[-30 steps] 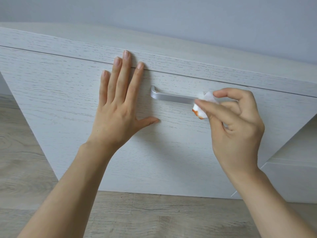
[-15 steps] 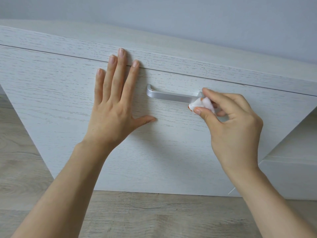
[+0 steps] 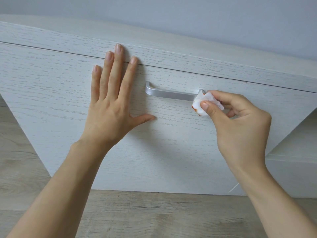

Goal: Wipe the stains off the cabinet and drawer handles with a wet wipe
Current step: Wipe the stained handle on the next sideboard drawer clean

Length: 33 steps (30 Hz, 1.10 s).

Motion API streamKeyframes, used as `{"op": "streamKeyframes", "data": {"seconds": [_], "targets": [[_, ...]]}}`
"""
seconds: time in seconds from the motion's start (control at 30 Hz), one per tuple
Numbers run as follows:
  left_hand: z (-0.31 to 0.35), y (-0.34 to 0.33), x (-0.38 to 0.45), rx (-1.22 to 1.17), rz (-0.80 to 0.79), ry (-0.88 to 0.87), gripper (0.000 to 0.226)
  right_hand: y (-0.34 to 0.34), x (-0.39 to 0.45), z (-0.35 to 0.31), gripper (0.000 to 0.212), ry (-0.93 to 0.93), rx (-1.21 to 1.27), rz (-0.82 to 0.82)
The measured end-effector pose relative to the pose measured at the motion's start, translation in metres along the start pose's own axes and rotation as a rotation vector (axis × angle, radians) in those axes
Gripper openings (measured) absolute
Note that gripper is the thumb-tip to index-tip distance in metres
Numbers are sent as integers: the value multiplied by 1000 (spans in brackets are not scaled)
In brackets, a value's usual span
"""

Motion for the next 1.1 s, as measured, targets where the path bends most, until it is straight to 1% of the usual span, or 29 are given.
{"op": "streamKeyframes", "data": {"seconds": [0.13, 0.33, 0.5, 0.63, 0.77, 0.9, 1.0, 1.1], "targets": [[0, 0, 0, -7, -3, 3, 118, -5, -2, -3, 25, -80, 9, -17], [0, 1, 0, -13, -18, 8, 119, -3, 3, -5, 28, -28, -65, 11], [0, 0, -1, -9, -15, 4, 121, -3, 7, -7, 22, -44, -72, 22], [-1, -1, 0, -11, -17, 8, 122, -5, 5, -8, 19, -99, -42, 20], [-1, -2, 0, -14, -6, 9, 120, -1, 6, -9, 26, -110, -41, 20], [-1, -1, 0, -9, -3, 7, 120, -2, 9, -6, 27, -141, -39, 34], [0, -1, 0, -9, -2, 5, 120, -2, 5, -9, 32, -114, -40, 12], [0, -1, 0, -9, -2, 9, 120, 0, 4, -9, 30, -92, -34, 26]]}}
Point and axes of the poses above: each hand's wrist, its own x-axis towards the middle knuckle, its own y-axis out of the back of the hand, z = x × y, the point moved 1 cm from there along x, towards the middle knuckle, and after that the axes turned 15 degrees about z, right-handed, at the moved point
